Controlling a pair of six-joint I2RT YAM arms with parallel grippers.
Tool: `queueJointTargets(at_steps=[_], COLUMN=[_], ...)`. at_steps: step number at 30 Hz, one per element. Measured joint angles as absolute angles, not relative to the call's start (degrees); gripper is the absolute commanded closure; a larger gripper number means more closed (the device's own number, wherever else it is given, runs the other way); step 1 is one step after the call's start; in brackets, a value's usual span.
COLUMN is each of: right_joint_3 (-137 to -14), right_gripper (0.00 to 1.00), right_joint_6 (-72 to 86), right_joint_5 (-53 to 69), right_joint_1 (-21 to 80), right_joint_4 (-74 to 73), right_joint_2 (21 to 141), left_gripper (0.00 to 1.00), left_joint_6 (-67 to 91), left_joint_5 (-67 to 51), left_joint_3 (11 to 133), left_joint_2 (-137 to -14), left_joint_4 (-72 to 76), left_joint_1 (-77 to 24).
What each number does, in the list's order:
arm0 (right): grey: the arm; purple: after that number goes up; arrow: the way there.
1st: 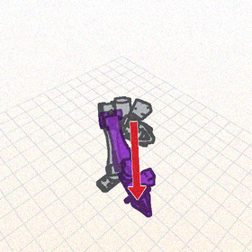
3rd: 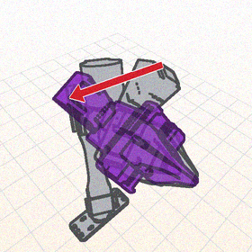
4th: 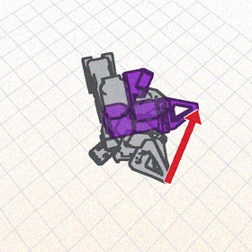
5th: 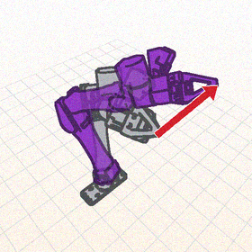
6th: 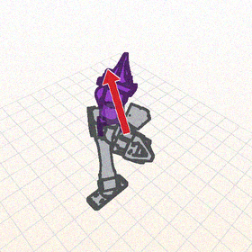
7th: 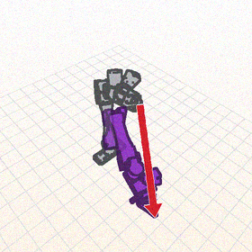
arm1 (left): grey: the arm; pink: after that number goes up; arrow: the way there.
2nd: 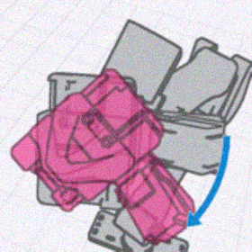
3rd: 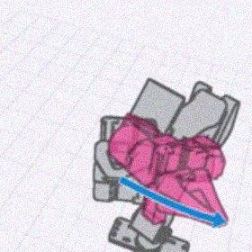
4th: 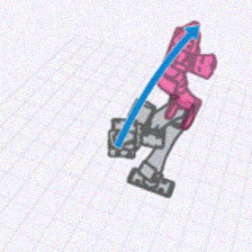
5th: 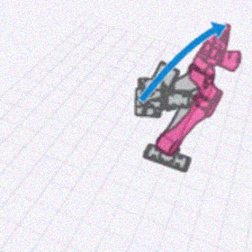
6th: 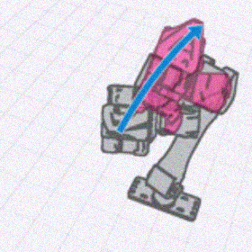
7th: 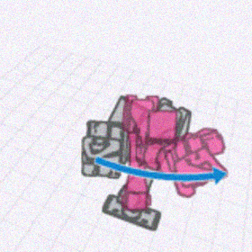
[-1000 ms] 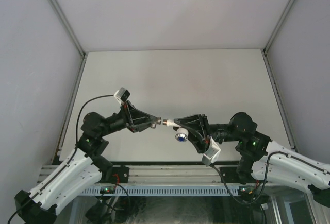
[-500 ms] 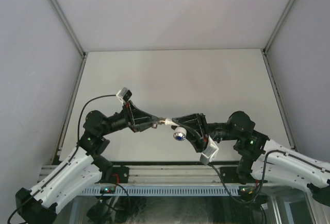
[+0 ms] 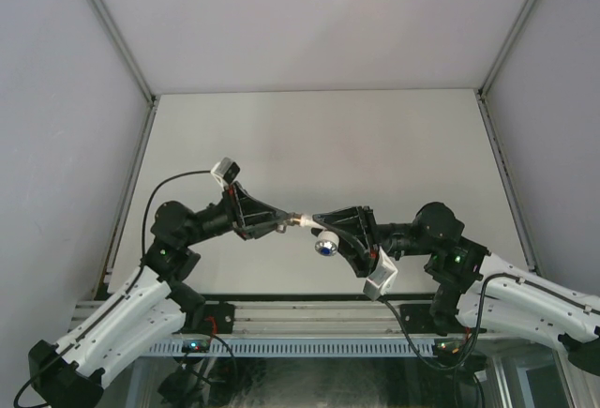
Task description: Install the water faucets
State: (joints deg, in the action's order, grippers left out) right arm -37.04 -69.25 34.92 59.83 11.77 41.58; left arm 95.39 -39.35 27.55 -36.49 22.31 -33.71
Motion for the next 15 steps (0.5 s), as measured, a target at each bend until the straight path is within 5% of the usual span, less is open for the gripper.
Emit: queueJointTargets(at_steps=[15], right_joint_3=[-37.3], right_gripper=[1.0], right_joint_6=[-66.0], right_joint_5=[36.5], right_joint_1=[59.7], right_joint_4=[12.8], right_joint_2=[41.9], left_gripper=[1.0], left_joint_6=[95.4], left_joint_5=[-41.0], left_joint_3=[27.6], left_joint_2=[-37.9], left_joint_4=[25.9], left_joint_1=[-34.0])
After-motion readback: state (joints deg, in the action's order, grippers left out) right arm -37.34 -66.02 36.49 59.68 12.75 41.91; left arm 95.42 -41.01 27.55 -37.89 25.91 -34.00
